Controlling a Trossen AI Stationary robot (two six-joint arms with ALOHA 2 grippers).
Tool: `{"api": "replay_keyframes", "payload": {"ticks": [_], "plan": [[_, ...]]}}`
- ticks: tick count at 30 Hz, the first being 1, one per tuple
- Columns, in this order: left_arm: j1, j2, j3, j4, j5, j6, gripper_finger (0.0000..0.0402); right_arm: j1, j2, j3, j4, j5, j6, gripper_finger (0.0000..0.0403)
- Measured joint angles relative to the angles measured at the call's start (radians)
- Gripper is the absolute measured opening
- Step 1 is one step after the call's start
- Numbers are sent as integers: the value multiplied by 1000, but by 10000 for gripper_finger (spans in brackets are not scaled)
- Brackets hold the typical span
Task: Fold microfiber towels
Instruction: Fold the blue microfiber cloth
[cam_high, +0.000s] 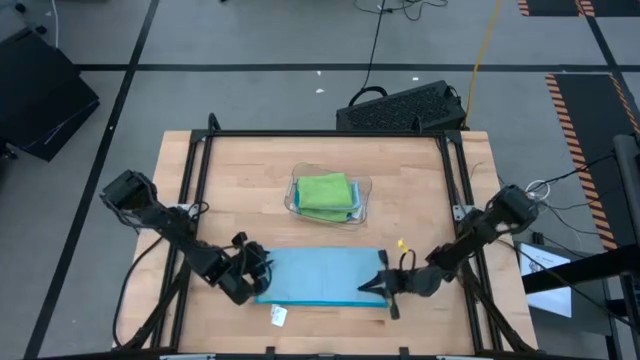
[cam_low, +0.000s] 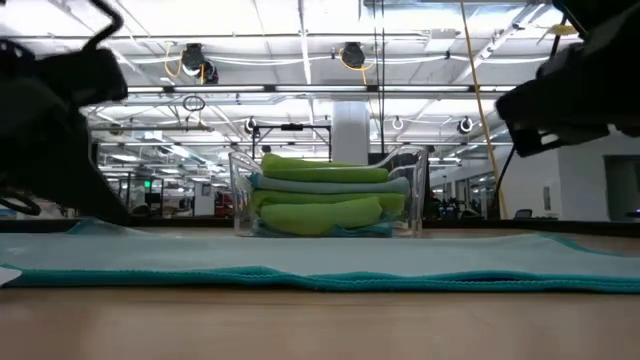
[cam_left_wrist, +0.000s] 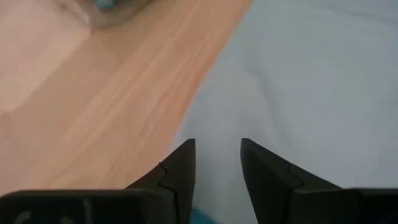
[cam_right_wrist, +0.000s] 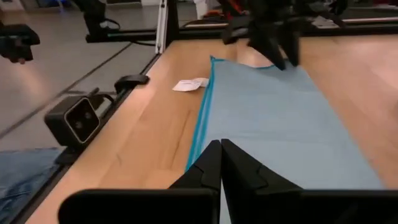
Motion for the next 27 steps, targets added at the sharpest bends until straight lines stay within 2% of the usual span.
{"api": "replay_keyframes", "payload": {"ticks": [5, 10, 14, 21, 25, 27], "plan": [[5, 0, -84, 26, 12, -56, 131, -6, 151, 85, -23, -1, 2, 1], [4, -4, -126, 40, -4, -71, 131, -12, 281, 107, -23, 2, 126, 1], [4, -4, -132, 40, -3, -61, 131, -2, 336, 117, 2, 14, 197, 2], [0, -58, -119, 9, -4, 41, 131, 13, 316, 111, 44, 1, 180, 2], [22, -156, -75, 25, -15, 100, 131, 14, 234, 110, 72, -8, 90, 2], [38, -191, -47, 38, -27, 146, 131, 13, 176, 104, 27, -5, 38, 2]]}}
